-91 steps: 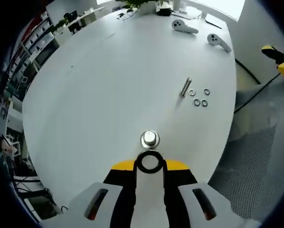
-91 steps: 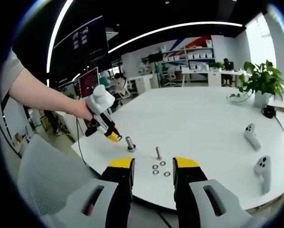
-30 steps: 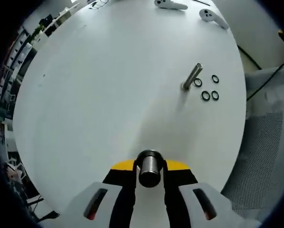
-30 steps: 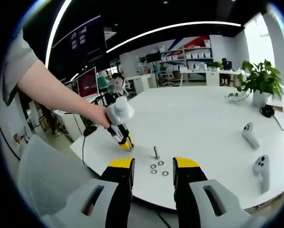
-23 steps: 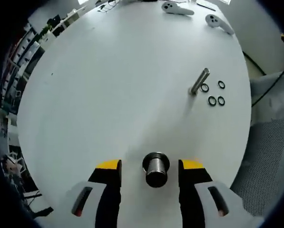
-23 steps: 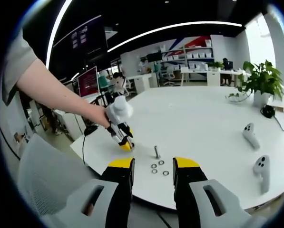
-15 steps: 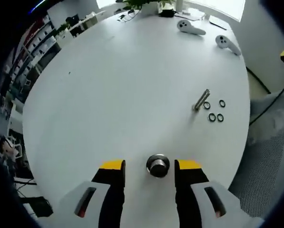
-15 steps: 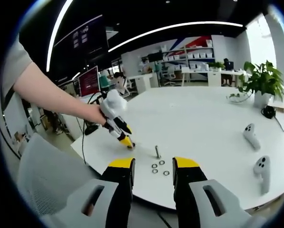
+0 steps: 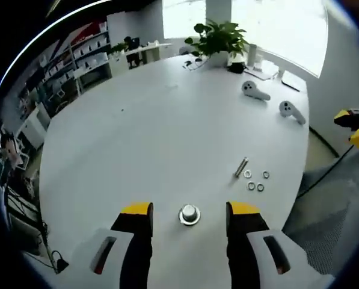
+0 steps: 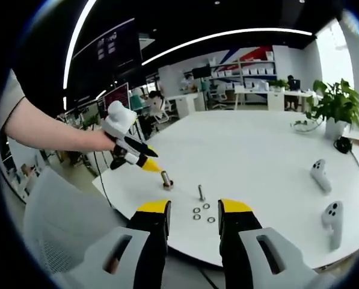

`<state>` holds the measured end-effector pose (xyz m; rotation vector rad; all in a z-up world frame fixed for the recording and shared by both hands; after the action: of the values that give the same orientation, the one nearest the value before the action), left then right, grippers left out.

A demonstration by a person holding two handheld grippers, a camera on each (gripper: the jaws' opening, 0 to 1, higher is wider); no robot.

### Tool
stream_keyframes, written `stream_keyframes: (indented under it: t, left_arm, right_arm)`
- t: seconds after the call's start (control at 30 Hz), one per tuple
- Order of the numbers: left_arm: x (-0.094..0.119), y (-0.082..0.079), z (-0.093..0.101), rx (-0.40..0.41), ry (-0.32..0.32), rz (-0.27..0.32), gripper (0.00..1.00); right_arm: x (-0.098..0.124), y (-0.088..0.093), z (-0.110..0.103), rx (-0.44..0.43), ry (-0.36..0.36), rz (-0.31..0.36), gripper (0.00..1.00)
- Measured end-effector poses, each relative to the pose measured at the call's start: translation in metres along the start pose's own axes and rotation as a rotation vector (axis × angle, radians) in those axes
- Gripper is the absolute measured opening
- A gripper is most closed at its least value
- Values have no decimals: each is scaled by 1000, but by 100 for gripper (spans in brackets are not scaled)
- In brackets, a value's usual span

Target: Place the washer onto the threaded stud by aligning its center hole with the stud, sliding it down to the base, and recovering from edge contact or off-axis alignment until the washer reaches the visible bottom stop.

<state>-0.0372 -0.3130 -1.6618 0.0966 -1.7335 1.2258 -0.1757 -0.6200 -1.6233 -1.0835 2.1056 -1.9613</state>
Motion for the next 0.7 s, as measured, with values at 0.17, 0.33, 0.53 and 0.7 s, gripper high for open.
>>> stream_keyframes:
  t: [0.17,0.33,0.53,0.7]
  left_arm:
    - [27,7,17,40,0,87,47]
    - [61,12,34,88,-10,172,48]
    - [92,17,47,143,-26,261,50]
    - [114,30,56,186,-37,298,52]
  right_arm:
    - [-3,2,-4,21,-15,-36,33]
    - [-1,3,-4,14,-22,-31,33]
    - [-1,1,-3,11,-22,-16,33]
    - [0,0,-2,9,-15,-2,33]
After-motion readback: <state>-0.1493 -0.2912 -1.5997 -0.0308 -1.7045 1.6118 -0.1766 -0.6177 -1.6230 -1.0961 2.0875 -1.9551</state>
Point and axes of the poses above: the point that each gripper's makers call its tool centre point, and the gripper's own axes: x roughly backward along the fingers, z roughly to its right, y roughly out of its underside, the point moved 10 cm from there along x, roughly backward along the fingers, and after that the axes turned 2 degrees about z, right-handed, at the moved point
